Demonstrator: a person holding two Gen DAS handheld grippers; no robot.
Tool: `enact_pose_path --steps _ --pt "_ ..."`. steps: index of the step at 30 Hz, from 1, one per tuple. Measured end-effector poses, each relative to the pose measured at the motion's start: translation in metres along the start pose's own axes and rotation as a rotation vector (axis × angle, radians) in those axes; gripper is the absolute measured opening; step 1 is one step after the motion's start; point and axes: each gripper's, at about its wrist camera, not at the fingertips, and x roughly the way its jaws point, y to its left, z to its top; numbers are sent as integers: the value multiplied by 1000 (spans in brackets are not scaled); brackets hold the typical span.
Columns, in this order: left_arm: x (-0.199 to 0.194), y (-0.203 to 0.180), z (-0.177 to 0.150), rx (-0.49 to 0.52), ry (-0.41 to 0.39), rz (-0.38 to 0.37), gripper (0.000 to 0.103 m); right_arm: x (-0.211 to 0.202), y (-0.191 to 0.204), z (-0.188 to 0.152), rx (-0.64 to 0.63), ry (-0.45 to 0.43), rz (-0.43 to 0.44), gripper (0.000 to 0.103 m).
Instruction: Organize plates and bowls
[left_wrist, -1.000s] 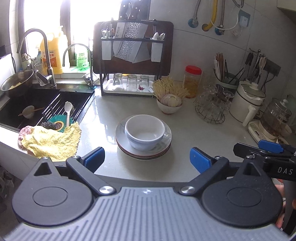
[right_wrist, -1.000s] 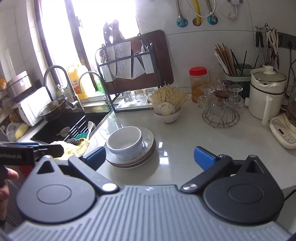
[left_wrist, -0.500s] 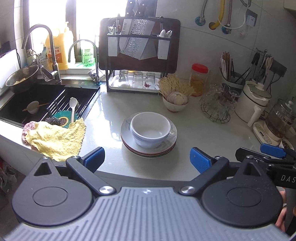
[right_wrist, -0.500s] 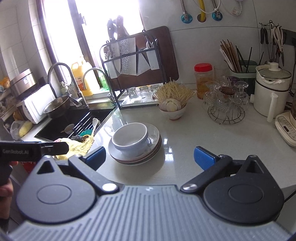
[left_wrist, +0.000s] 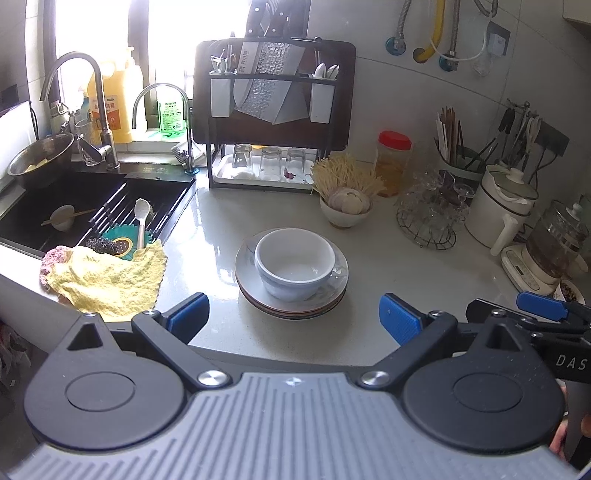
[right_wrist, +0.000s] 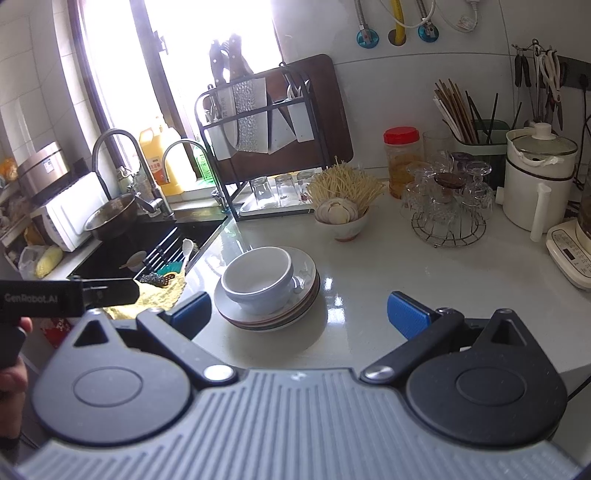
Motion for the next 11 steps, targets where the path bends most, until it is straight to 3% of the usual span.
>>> enact_pose_path --steps 11 --pt "1 -1 -1 -14 2 18 100 -3 2 0 -2 -1 2 103"
